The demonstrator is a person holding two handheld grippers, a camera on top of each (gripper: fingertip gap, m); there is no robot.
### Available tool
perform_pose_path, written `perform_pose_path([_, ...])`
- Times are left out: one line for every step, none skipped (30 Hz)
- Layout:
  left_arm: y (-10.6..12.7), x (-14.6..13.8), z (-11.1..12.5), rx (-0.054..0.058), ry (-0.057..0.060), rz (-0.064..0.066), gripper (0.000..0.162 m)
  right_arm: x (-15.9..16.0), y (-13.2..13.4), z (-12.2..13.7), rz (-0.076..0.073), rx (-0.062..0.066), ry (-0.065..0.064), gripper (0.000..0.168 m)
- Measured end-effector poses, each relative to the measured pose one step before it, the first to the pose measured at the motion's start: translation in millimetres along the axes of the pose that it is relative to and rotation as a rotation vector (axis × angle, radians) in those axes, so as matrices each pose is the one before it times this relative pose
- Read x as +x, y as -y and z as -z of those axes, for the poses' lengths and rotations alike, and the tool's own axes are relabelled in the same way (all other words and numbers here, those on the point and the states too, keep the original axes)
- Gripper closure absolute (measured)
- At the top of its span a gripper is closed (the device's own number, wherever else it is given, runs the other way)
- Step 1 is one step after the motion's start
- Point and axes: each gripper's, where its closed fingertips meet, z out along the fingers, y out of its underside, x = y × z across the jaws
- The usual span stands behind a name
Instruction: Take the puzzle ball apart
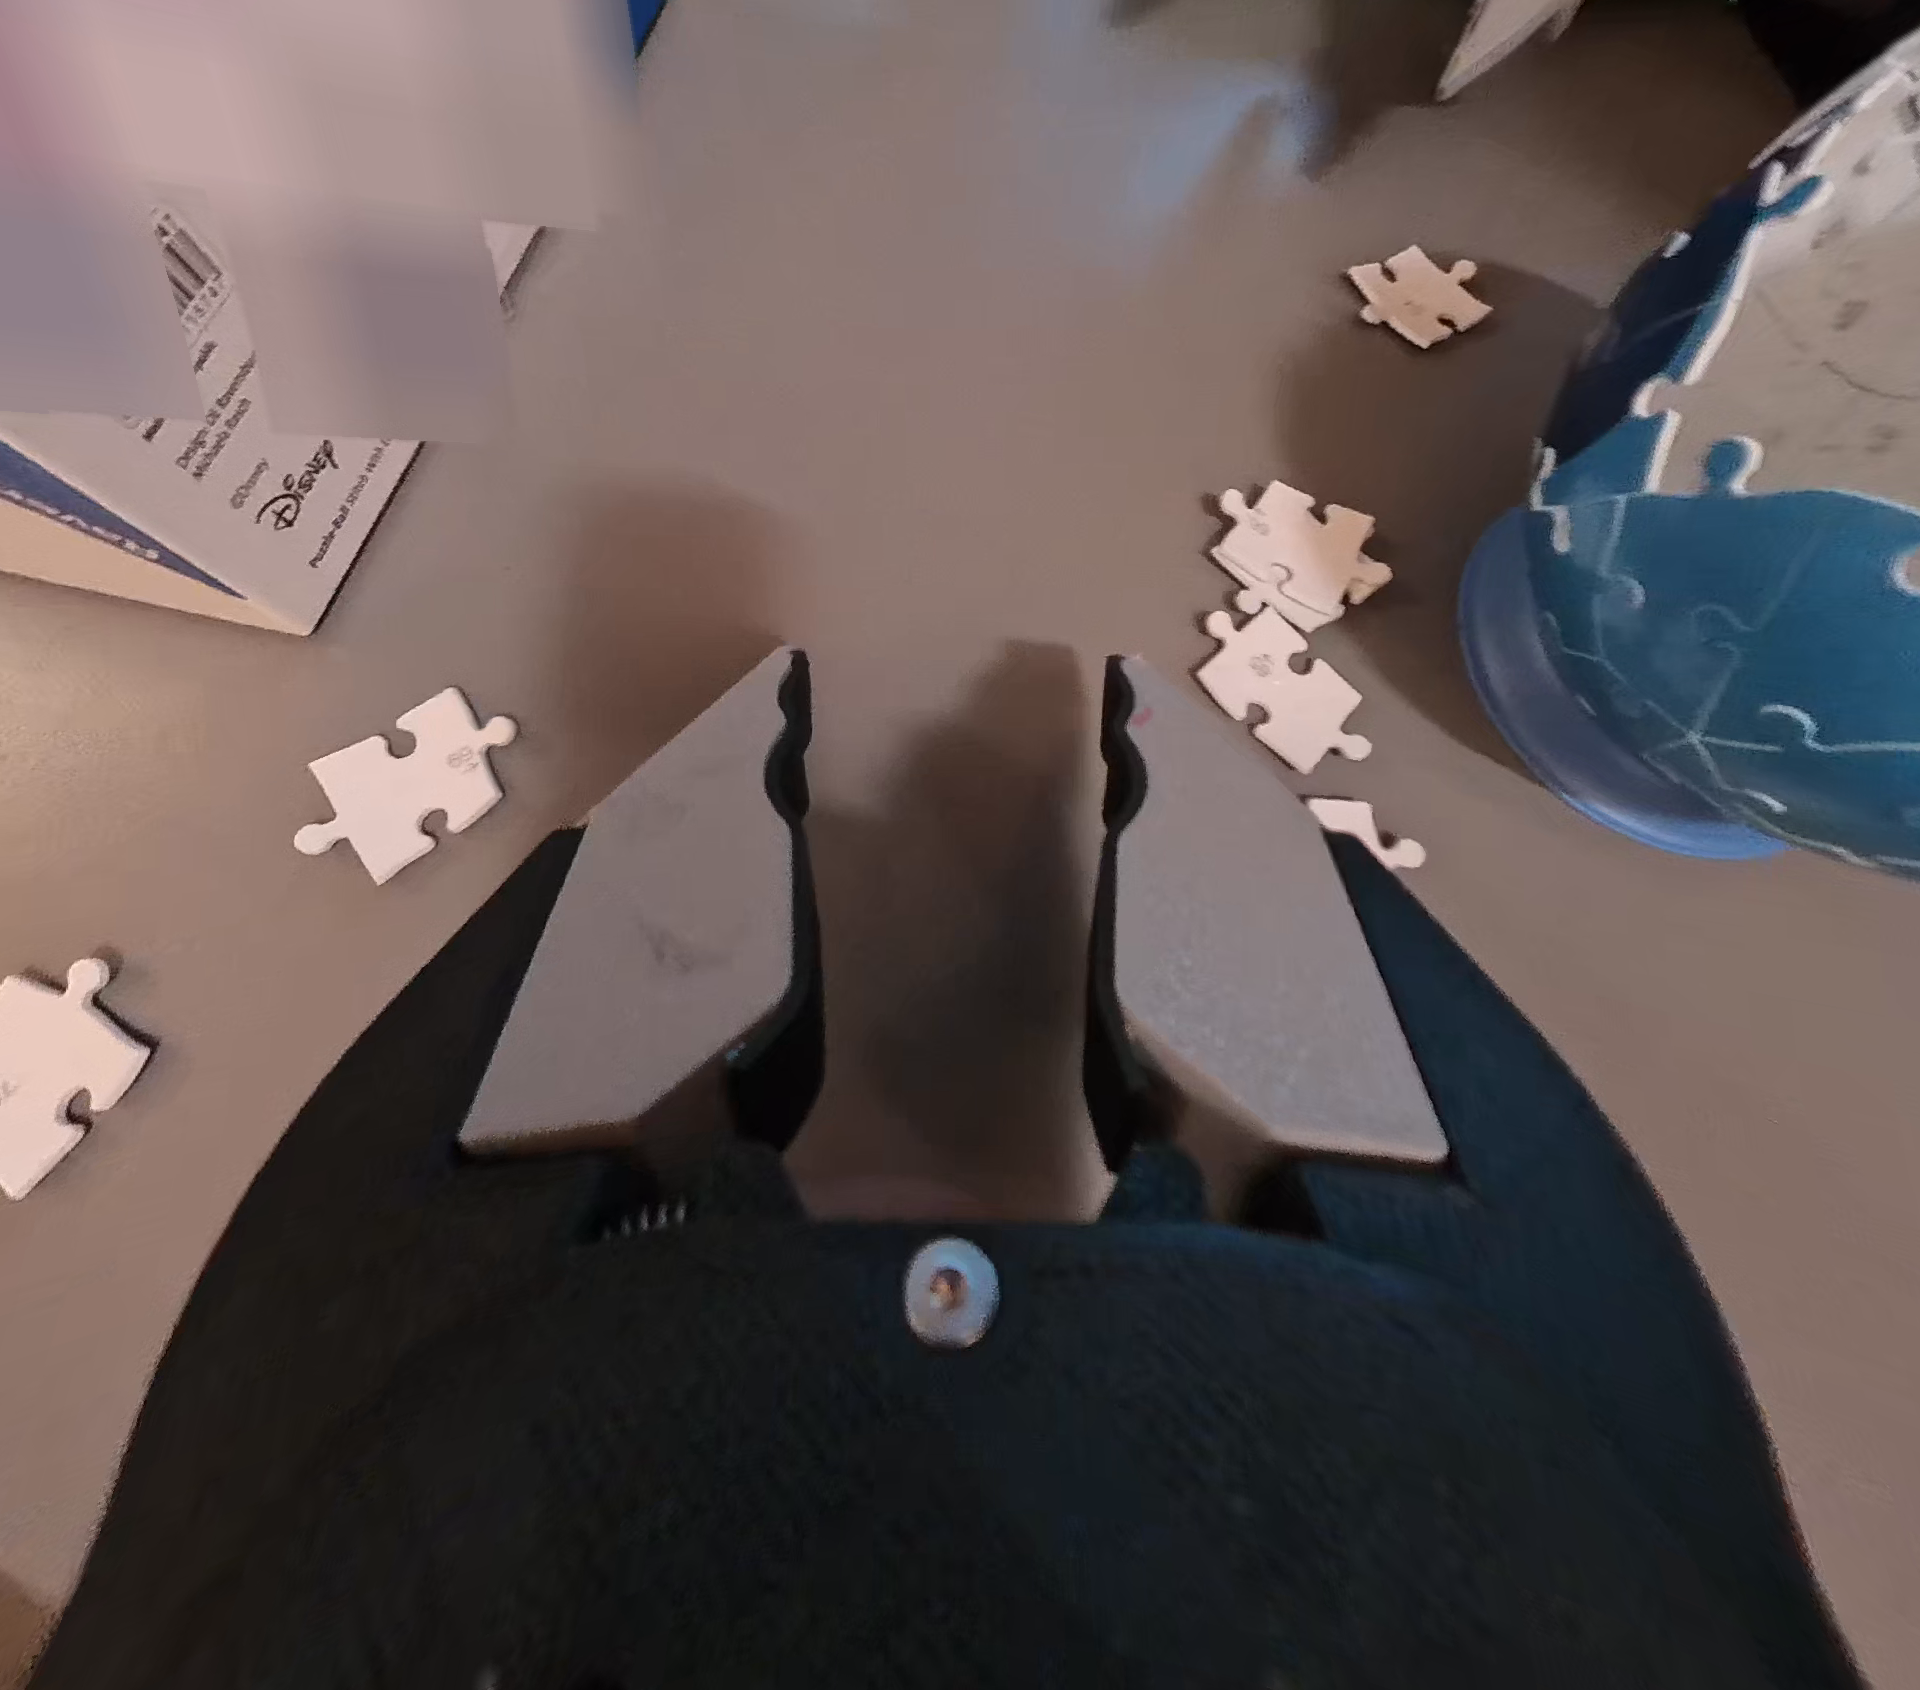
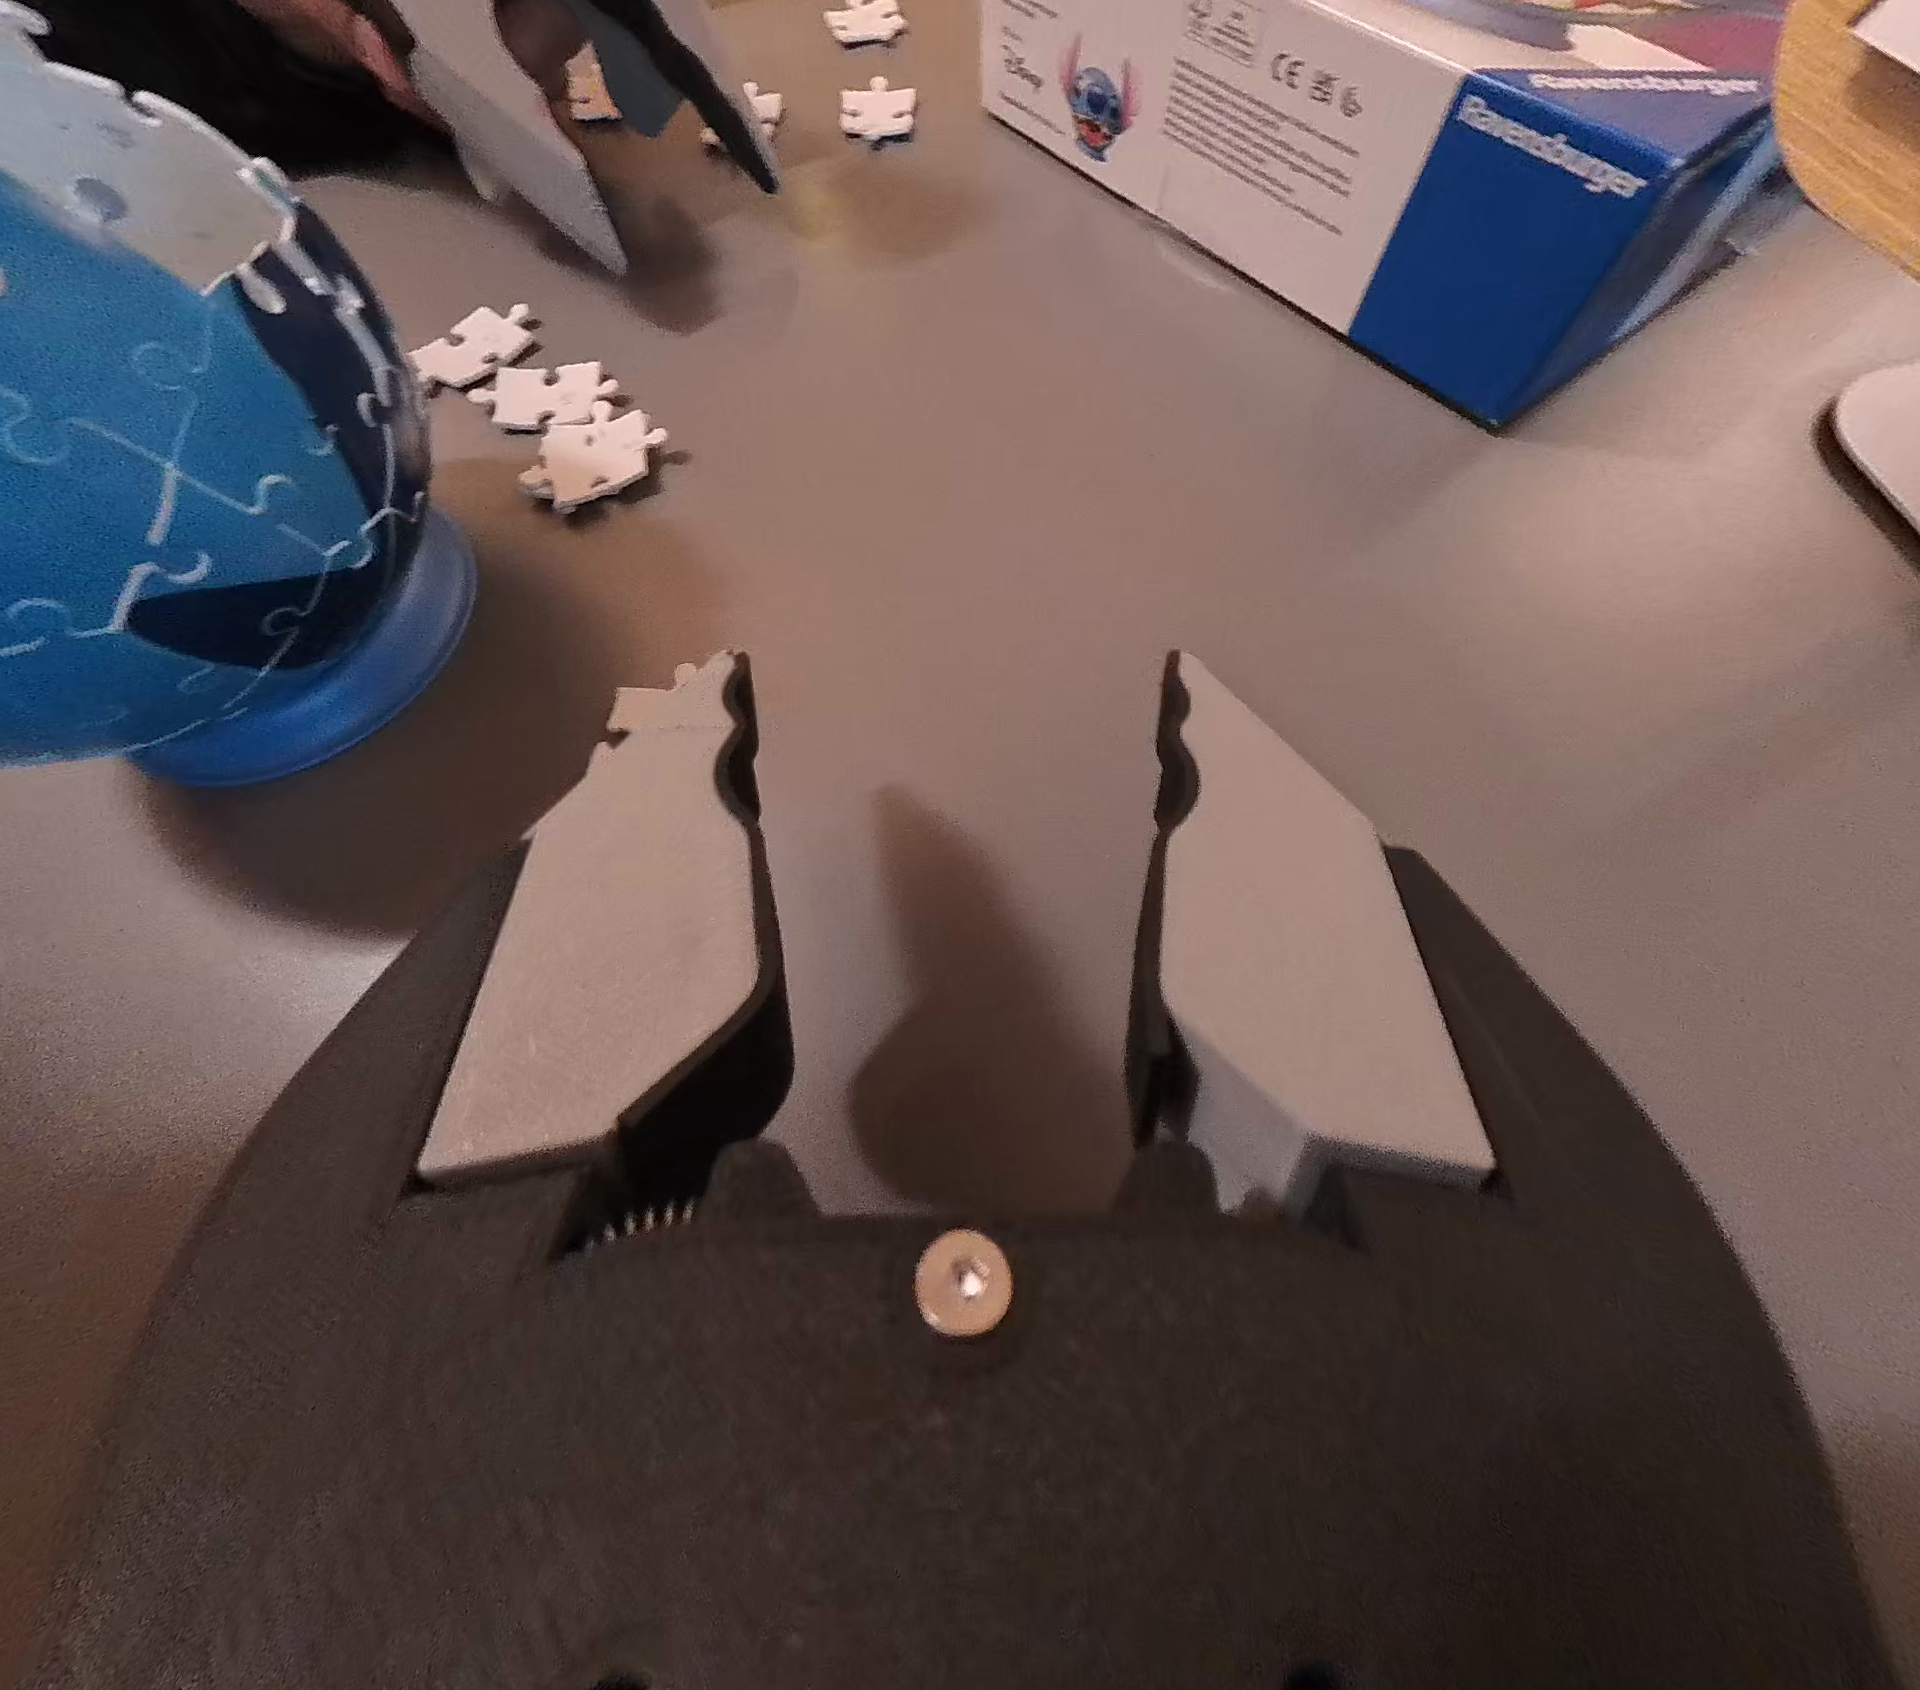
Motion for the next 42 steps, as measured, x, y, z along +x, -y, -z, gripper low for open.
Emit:
perform_pose_path([-0.22, -1.56, -0.09, -0.0009, 0.0101, 0.0039, 0.108, 3.41, -0.56, 0.18, -0.0114, -0.0028, -0.0198, 0.093])
perform_pose_path([0.03, -0.88, -0.13, -0.0006, 0.0075, -0.0003, 0.108, 2.83, -0.55, -0.02, -0.0101, -0.0026, -0.0162, 0.093])
perform_pose_path([-0.09, -0.43, -0.01, -0.0006, 0.0062, -0.0023, 0.108, 2.49, -0.33, 0.19, -0.0093, -0.0015, -0.0145, 0.093])
perform_pose_path([-0.15, -0.90, -0.12, -0.0008, 0.0094, -0.0023, 0.108, 2.71, -0.19, 0.15, -0.0092, -0.0004, -0.0154, 0.094])
perform_pose_path([-0.03, -0.95, -0.08, -0.0006, 0.0106, -0.0023, 0.108, 2.73, -0.22, 0.07, -0.0092, -0.0012, -0.0158, 0.094])
perform_pose_path([-0.04, -0.77, 0.03, 0.0002, 0.0093, -0.0024, 0.108, 2.24, -0.51, -0.11, -0.0084, -0.0027, -0.0128, 0.094])
perform_pose_path([-0.01, -0.79, -0.03, 0.0000, 0.0094, -0.0024, 0.108, 1.78, -0.56, -0.23, -0.0079, -0.0040, -0.0091, 0.093])
perform_pose_path([-0.07, -0.76, 0.07, -0.0001, 0.0083, -0.0028, 0.108, 1.52, -0.82, -0.52, -0.0081, -0.0060, -0.0076, 0.093])
perform_pose_path([0.13, -0.29, 0.07, 0.0008, 0.0049, -0.0029, 0.108, 1.39, -0.86, -0.52, -0.0067, -0.0065, -0.0066, 0.093])
perform_pose_path([0.18, 0.06, 0.04, 0.0012, 0.0025, -0.0027, 0.108, 0.90, -0.66, -0.49, -0.0040, -0.0054, -0.0038, 0.093])
perform_pose_path([-0.03, -0.04, -0.04, -0.0006, 0.0014, -0.0020, 0.109, 0.29, -0.45, -0.44, -0.0019, -0.0040, -0.0013, 0.093])
perform_pose_path([-0.16, -0.24, -0.12, -0.0014, 0.0022, -0.0004, 0.109, 0.33, -0.39, -0.28, -0.0013, -0.0034, -0.0019, 0.093])
perform_pose_path([-0.25, 0.02, -0.23, -0.0019, 0.0006, 0.0001, 0.109, 0.37, -0.36, -0.26, -0.0014, -0.0031, -0.0017, 0.093])
perform_pose_path([-0.40, 0.10, -0.30, -0.0029, -0.0010, -0.0004, 0.109, 0.21, -0.30, -0.26, -0.0015, -0.0026, 0.0000, 0.093])
perform_pose_path([-0.30, 0.06, -0.29, -0.0032, -0.0008, -0.0005, 0.109, 0.07, -0.27, -0.32, -0.0021, -0.0027, 0.0011, 0.093])
perform_pose_path([-0.36, 0.09, -0.36, -0.0031, -0.0002, -0.0004, 0.109, 0.08, -0.44, -0.35, -0.0028, -0.0036, 0.0017, 0.094])
perform_pose_path([-0.38, 0.34, -0.36, -0.0032, -0.0011, -0.0015, 0.109, 0.03, -0.52, -0.45, -0.0030, -0.0039, 0.0023, 0.093])
perform_pose_path([-0.46, 0.25, -0.32, -0.0038, -0.0008, -0.0021, 0.109, 0.08, -0.41, -0.41, -0.0028, -0.0038, 0.0020, 0.094])
perform_pose_path([-0.44, 0.15, -0.33, -0.0037, -0.0001, -0.0020, 0.109, 0.04, -0.44, -0.42, -0.0025, -0.0041, 0.0018, 0.093])
perform_pose_path([-0.33, 0.27, -0.38, -0.0030, 0.0004, -0.0023, 0.109, 0.14, -0.57, -0.45, -0.0022, -0.0045, 0.0013, 0.094])
perform_pose_path([-0.30, 0.11, -0.20, -0.0024, 0.0014, -0.0028, 0.109, -0.07, -0.44, -0.38, -0.0010, -0.0037, 0.0014, 0.093])
perform_pose_path([-0.29, -0.20, -0.25, -0.0028, 0.0030, -0.0025, 0.109, 0.02, -0.40, -0.43, -0.0008, -0.0036, 0.0002, 0.094])
perform_pose_path([-0.43, -0.44, -0.32, -0.0037, 0.0046, -0.0012, 0.109, 0.21, -0.48, -0.40, -0.0010, -0.0044, -0.0003, 0.094])
perform_pose_path([-0.52, -0.47, -0.42, -0.0043, 0.0051, -0.0007, 0.109, 0.05, -0.60, -0.47, -0.0009, -0.0049, 0.0003, 0.094])
perform_pose_path([-0.39, -0.37, -0.34, -0.0034, 0.0039, -0.0016, 0.107, -0.25, -0.50, -0.54, 0.0000, -0.0044, 0.0023, 0.094])
perform_pose_path([-0.14, -0.64, -0.12, -0.0014, 0.0066, -0.0015, 0.103, -0.31, -0.37, -0.28, 0.0005, -0.0034, 0.0020, 0.094])
perform_pose_path([0.18, -0.94, 0.06, 0.0011, 0.0073, -0.0001, 0.101, -0.09, -0.27, -0.28, 0.0007, -0.0024, 0.0001, 0.094])
perform_pose_path([0.58, -0.66, 0.44, 0.0051, 0.0052, 0.0010, 0.104, -0.07, -0.14, -0.09, 0.0014, -0.0007, 0.0000, 0.094])
perform_pose_path([1.10, -0.41, 1.06, 0.0096, 0.0021, 0.0013, 0.111, -0.19, 0.11, 0.04, 0.0018, 0.0005, -0.0004, 0.094])
perform_pose_path([1.16, -0.23, 1.03, 0.0101, -0.0008, 0.0027, 0.115, -0.02, 0.10, 0.11, 0.0012, 0.0008, -0.0006, 0.094])
perform_pose_path([0.77, -0.27, 0.64, 0.0062, -0.0016, 0.0046, 0.115, -0.06, 0.03, 0.00, 0.0004, 0.0004, -0.0004, 0.095])
perform_pose_path([0.09, -0.69, 0.18, 0.0015, 0.0003, 0.0064, 0.115, 0.06, 0.05, -0.07, -0.0002, 0.0000, -0.0002, 0.094])
perform_pose_path([-0.15, -0.53, -0.18, -0.0018, -0.0005, 0.0056, 0.114, -0.01, -0.14, -0.07, -0.0003, -0.0008, 0.0003, 0.094])
perform_pose_path([-0.45, -0.20, -0.28, -0.0033, -0.0012, 0.0032, 0.113, 0.04, -0.18, -0.05, 0.0000, -0.0011, 0.0001, 0.094])
perform_pose_path([-0.39, -0.17, -0.35, -0.0033, 0.0011, 0.0011, 0.112, 0.02, 0.03, -0.12, 0.0006, -0.0005, -0.0008, 0.094])
perform_pose_path([-0.26, -0.11, -0.26, -0.0025, 0.0016, -0.0012, 0.112, 0.07, -0.04, 0.04, 0.0010, -0.0001, -0.0010, 0.095])
perform_pose_path([-0.13, 0.16, -0.12, -0.0013, 0.0012, -0.0025, 0.112, -0.07, -0.01, -0.06, 0.0007, -0.0003, -0.0004, 0.095])
perform_pose_path([-0.05, -0.12, -0.16, -0.0007, 0.0021, -0.0018, 0.112, -0.01, -0.09, -0.13, 0.0001, -0.0006, -0.0002, 0.095])
perform_pose_path([-0.16, -0.23, -0.02, -0.0006, 0.0021, -0.0005, 0.112, -0.01, -0.16, -0.06, -0.0004, -0.0009, 0.0003, 0.095])
perform_pose_path([-0.01, 0.04, -0.04, -0.0005, -0.0001, 0.0004, 0.112, 0.06, -0.04, -0.04, -0.0005, -0.0009, 0.0005, 0.095])
perform_pose_path([-0.09, -0.06, -0.11, -0.0005, -0.0005, 0.0009, 0.112, 0.07, 0.03, -0.03, -0.0006, 0.0000, 0.0002, 0.095])
perform_pose_path([-0.02, -0.05, -0.04, -0.0006, -0.0001, 0.0005, 0.112, 0.03, 0.03, 0.06, -0.0005, 0.0008, -0.0002, 0.096])
